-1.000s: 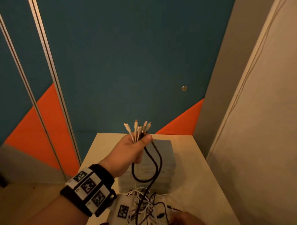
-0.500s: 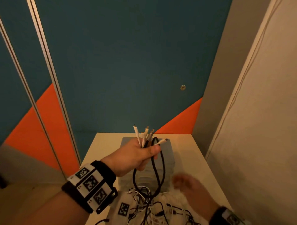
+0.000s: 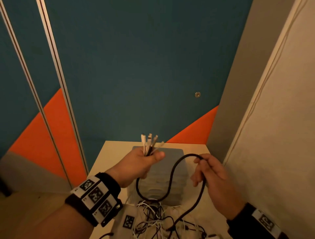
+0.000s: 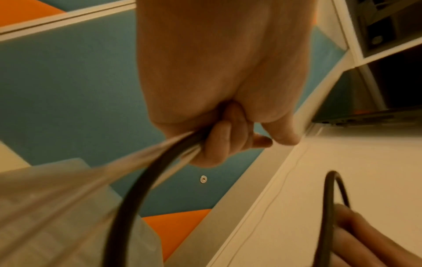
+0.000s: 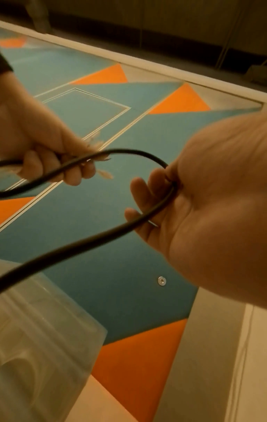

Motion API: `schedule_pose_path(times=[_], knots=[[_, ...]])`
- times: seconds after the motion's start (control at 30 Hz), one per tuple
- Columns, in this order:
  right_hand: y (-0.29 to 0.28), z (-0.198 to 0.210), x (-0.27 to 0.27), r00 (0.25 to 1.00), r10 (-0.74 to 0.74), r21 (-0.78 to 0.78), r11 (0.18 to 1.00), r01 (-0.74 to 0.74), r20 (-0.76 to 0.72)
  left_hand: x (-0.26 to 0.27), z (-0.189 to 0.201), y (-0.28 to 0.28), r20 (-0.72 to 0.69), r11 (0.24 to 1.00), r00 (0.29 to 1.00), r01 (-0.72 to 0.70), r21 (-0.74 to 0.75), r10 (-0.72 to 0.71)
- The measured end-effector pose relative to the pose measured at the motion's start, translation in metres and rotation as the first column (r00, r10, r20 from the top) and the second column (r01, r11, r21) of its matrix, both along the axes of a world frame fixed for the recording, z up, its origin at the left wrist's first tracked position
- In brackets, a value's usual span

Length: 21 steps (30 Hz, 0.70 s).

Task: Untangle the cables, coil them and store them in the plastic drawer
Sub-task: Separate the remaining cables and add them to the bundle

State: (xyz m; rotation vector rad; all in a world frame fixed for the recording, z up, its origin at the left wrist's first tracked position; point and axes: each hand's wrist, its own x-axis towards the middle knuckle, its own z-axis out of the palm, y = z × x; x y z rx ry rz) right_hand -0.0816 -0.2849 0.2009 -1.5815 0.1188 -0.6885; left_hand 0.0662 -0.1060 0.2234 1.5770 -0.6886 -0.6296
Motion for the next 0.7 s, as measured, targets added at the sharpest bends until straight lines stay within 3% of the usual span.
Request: schedule_pose_path(times=[0.07,0.13,0.17,0.23,0.27,0.33,0.43,0.53,0.6,0.7], knots=[[-0.002,-0.002,-0.009,0.999,0.021,0.058,0.998,-0.023,0.031,0.006,-0.001,0.0,-0.054,0.991,0.991,-0.121,-0.051,0.118],[-0.009,-0.011,-0.019,0.989,0.144,0.091,0.986,-0.141,-0.019,0.012,0.003,0.0,-0.16,0.969,0.97,-0.208,-0.136,0.186],[-0.014,-0.02,-0.022,0.968,0.226,0.059,0.974,-0.22,-0.108,0.014,0.005,0.0,-0.203,0.957,0.959,-0.234,-0.174,0.197],[-0.017,-0.036,-0.026,0.852,0.346,-0.072,0.912,-0.404,-0.393,0.014,0.011,0.0,-0.237,0.948,0.955,-0.229,-0.223,0.175],[-0.018,-0.043,-0.026,0.781,0.335,-0.13,0.877,-0.463,-0.527,0.013,0.013,-0.001,-0.232,0.95,0.961,-0.205,-0.234,0.15],[-0.016,-0.049,-0.025,0.724,0.274,-0.195,0.849,-0.492,-0.633,0.009,0.015,-0.001,-0.209,0.961,0.973,-0.151,-0.231,0.103],[-0.011,-0.036,-0.013,0.816,0.185,-0.255,0.892,-0.373,-0.547,0.0,0.014,-0.007,-0.176,0.973,0.984,-0.074,-0.217,0.036],[-0.003,-0.013,0.007,0.954,0.062,-0.265,0.954,-0.143,-0.292,-0.013,0.01,-0.015,-0.142,0.977,0.989,0.0,-0.214,-0.031],[0.007,0.008,0.019,0.991,0.021,-0.34,0.938,-0.066,-0.133,-0.021,0.007,-0.021,-0.106,0.979,0.993,0.03,-0.201,-0.053],[0.021,0.036,0.026,0.997,-0.043,-0.526,0.847,0.072,0.067,-0.031,0.003,-0.027,-0.051,0.985,0.997,0.045,-0.168,-0.055]])
